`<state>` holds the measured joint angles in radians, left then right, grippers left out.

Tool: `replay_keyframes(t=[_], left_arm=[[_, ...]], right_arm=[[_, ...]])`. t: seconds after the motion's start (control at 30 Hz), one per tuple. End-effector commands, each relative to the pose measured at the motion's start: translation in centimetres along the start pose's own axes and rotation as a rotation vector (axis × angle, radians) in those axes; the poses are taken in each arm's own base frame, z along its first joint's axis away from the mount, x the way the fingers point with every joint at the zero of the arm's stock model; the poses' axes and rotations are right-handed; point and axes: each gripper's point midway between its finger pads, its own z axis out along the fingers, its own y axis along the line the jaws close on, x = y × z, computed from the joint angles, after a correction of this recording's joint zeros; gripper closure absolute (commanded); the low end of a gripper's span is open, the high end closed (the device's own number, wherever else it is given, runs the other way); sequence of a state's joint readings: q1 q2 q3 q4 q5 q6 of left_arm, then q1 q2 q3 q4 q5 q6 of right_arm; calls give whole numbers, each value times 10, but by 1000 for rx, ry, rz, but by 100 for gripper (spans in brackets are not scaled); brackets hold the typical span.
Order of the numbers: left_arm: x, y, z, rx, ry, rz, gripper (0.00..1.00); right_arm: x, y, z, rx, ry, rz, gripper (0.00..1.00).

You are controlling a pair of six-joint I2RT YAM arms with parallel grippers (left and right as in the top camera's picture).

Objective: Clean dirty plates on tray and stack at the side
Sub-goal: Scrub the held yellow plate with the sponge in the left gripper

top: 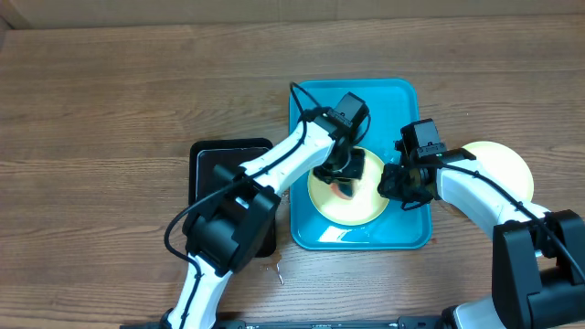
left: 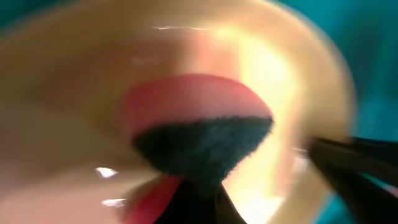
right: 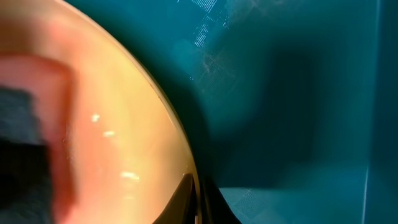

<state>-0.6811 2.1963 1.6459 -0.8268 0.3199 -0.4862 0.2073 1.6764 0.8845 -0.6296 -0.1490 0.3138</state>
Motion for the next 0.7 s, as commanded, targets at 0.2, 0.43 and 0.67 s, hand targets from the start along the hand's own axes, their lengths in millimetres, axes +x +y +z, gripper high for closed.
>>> replay_keyframes(t=[0.2, 0.43, 0.67], left_arm=[[0, -10, 10, 72, 19, 18, 96], [-26, 68, -14, -327, -118, -77, 96], [-3, 91, -47, -516, -24, -83, 96]], right_arm=[[8, -14, 7, 62, 18, 2, 96], [8, -14, 7, 62, 18, 2, 96], [8, -13, 7, 61, 16, 2, 96]])
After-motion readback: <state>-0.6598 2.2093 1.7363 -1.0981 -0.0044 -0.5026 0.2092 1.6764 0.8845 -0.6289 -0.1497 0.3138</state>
